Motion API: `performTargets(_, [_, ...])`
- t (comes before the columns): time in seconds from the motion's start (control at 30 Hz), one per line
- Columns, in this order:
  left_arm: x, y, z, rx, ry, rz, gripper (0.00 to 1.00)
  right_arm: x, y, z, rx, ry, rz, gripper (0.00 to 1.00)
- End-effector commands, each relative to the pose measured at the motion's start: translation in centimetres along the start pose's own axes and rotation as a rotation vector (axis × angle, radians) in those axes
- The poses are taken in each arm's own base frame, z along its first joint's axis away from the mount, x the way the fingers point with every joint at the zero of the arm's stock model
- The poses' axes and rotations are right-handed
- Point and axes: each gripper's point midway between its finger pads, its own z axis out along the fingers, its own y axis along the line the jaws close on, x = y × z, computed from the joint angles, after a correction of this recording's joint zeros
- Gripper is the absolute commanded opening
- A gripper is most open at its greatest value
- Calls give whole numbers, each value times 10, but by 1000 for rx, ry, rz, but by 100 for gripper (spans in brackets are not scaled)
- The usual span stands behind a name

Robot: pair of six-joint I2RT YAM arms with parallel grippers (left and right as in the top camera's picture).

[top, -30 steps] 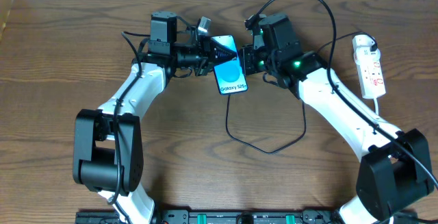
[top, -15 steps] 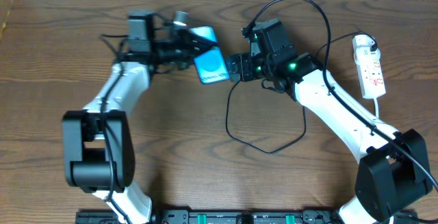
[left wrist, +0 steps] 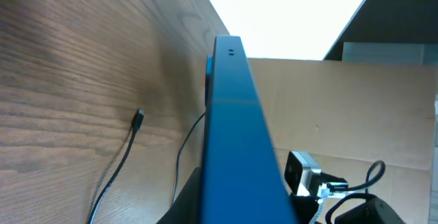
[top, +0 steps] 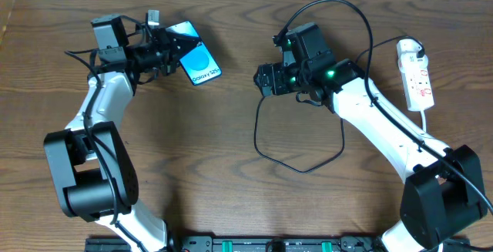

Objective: Plug charger to phone and switch on socket
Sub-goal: 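Move the right gripper down toward the black cable's USB-C tip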

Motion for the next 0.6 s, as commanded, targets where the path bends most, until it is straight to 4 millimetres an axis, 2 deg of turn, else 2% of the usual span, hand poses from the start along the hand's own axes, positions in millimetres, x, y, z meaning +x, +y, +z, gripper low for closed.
performTargets(0.0, [3,-9,0,33,29,54,7,-13,8,-11,-22,-35,0,73])
performTargets(0.1, [3,-9,0,33,29,54,7,-24,12,-17,-29,-62,-4,64])
performTargets(0.13, [3,-9,0,33,29,54,7,-30,12,-19,-31,-73,-4,64])
performTargets(0.2, [3,-9,0,33,30,52,7,-42,15,-24,-30,-85,7,71])
performTargets(0.33, [4,-9,0,35,32,49,7,-62,14,-26,0,-36,31,70])
performTargets(0.47, [4,-9,0,35,32,49,7,-71,3,-15,51,57,89,66])
performTargets(0.57, [4,-9,0,35,33,49,7,-70,-13,2,88,112,205,78])
